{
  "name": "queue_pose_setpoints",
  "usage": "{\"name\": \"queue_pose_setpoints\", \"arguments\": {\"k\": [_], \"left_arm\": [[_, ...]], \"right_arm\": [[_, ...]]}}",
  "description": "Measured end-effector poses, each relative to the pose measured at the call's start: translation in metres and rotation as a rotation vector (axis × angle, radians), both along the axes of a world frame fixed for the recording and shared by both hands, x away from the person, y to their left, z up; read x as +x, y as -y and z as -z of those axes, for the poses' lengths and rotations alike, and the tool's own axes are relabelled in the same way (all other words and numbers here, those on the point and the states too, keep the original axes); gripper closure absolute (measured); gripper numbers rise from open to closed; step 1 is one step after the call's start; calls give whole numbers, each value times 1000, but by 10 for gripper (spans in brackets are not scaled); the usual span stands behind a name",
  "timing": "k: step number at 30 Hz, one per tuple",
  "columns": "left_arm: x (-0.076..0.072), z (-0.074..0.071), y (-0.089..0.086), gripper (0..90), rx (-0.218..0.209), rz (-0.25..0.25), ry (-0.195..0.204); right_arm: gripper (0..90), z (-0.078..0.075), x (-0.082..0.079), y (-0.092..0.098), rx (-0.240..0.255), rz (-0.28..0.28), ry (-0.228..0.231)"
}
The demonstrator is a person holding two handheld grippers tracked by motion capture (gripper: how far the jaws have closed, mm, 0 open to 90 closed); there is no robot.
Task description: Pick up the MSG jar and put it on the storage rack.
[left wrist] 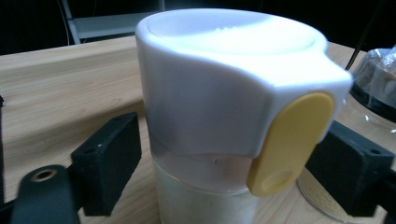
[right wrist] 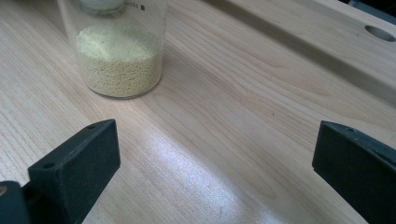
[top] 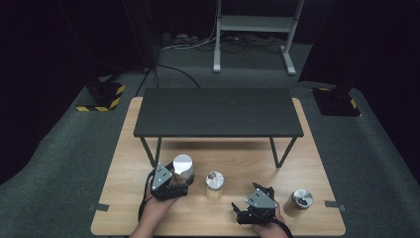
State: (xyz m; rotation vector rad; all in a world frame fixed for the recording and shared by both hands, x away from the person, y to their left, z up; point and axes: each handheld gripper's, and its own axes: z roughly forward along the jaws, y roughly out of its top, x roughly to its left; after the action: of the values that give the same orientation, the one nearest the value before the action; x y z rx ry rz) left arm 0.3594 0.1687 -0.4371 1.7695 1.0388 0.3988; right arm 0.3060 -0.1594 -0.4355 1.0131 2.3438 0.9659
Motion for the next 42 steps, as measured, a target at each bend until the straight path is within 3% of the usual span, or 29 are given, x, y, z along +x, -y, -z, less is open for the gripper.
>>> {"name": "queue_pose_setpoints", "arguments": {"k": [11, 27, 42], "left_arm": [[-2, 6, 0, 281, -14, -23, 10], [-3, 5, -2, 303, 1, -16, 45], [-10, -20, -15, 303, -3, -7, 105]], "right_arm": [[3, 0, 0, 0, 2, -1, -1], [3, 0, 1, 1, 5, -2, -6], [3, 0, 0, 1, 6, -2, -5]]}}
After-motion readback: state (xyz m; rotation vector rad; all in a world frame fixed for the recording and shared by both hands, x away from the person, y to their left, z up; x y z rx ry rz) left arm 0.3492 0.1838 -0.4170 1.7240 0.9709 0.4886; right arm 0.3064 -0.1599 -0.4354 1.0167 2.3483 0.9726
